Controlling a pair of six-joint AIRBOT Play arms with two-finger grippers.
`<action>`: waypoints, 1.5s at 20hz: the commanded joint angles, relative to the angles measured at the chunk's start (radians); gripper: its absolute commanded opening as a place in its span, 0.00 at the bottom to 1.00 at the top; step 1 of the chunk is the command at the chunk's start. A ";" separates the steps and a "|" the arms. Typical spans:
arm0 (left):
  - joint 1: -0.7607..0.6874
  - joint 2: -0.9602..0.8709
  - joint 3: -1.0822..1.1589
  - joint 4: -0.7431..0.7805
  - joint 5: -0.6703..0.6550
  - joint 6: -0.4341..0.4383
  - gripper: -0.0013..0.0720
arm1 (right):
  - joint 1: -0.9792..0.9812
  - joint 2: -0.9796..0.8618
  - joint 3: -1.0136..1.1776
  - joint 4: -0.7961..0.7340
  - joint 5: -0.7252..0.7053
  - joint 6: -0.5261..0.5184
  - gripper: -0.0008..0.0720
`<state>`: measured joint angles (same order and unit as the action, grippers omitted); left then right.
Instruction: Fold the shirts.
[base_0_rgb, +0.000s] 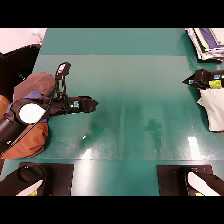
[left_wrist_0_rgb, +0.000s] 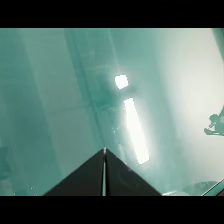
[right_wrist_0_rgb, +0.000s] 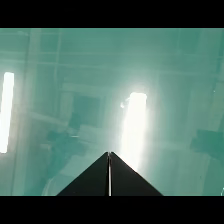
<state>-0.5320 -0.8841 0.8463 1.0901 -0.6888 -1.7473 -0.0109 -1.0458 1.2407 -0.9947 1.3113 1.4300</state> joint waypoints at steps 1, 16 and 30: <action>0.000 0.001 0.000 0.000 0.000 0.000 0.05 | 0.001 0.000 0.000 0.000 0.002 0.000 0.03; 0.031 0.002 0.028 0.084 0.127 0.023 0.11 | 0.001 0.000 0.000 0.000 0.045 0.000 0.03; 0.718 -0.307 0.110 0.516 0.124 -0.025 0.83 | 0.002 0.000 0.000 0.000 0.062 0.000 0.03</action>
<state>0.0944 -1.0863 0.9497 1.5761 -0.6346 -1.7714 -0.0097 -1.0458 1.2407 -0.9955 1.3720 1.4300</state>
